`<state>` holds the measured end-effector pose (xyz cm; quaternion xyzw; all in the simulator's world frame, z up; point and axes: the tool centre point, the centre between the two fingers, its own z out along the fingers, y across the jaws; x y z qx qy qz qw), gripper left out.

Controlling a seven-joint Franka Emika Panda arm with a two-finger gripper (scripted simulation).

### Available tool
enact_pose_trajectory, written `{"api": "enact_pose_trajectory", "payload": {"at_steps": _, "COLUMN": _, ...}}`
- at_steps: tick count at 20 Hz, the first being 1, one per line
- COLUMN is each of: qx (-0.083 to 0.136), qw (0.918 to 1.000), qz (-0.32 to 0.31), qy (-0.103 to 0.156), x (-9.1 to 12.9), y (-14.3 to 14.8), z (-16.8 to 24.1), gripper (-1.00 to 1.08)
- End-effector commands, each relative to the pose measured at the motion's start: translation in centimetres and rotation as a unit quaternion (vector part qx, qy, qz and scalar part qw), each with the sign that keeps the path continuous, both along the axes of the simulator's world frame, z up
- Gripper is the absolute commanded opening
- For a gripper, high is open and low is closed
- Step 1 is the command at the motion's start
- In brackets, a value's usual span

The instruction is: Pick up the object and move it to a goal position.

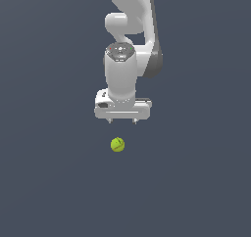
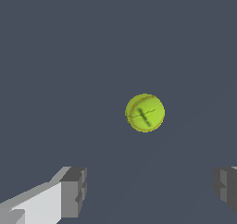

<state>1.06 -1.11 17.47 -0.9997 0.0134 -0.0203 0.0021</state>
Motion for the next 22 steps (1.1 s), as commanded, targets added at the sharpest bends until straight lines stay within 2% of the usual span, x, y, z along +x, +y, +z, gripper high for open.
{"api": "enact_pose_trajectory", "payload": {"at_steps": 1, "qx": 0.000, "qw": 1.0000, "qz": 0.000, "qy": 0.000, "x": 0.0, "y": 0.0, "z": 0.0, "gripper": 1.00}}
{"api": "enact_pose_trajectory", "payload": {"at_steps": 11, "qx": -0.012, "qw": 0.9992, "qz": 0.031, "qy": -0.024, "x": 1.1, "y": 1.6, "z": 1.8, "gripper": 1.00}}
{"api": "enact_pose_trajectory", "payload": {"at_steps": 22, "qx": -0.013, "qw": 0.9982, "qz": 0.055, "qy": -0.019, "x": 1.3, "y": 1.3, "z": 1.0, "gripper": 1.00}}
